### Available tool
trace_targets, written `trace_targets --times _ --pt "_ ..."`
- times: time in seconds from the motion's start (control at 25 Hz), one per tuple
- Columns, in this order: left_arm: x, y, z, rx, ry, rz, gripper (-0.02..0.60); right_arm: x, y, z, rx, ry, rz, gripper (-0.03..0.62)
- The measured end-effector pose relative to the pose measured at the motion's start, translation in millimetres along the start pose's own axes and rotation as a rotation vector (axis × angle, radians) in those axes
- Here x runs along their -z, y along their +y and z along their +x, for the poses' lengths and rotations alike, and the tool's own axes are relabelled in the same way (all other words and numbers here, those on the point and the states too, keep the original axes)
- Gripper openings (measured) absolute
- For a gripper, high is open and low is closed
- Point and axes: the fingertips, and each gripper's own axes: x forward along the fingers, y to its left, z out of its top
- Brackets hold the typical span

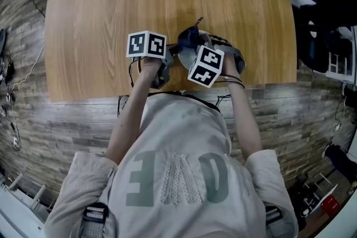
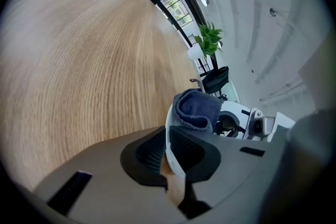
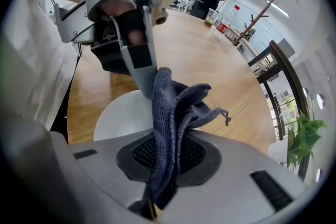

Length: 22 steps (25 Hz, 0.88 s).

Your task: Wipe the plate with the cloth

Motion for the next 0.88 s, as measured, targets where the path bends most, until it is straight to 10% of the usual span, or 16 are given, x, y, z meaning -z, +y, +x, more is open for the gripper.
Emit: trace_targets --times 0.88 --pt "0 3 3 -0.010 -0.005 0.013 0.031 -19 94 -34 -0.201 -0.045 -0.237 0.057"
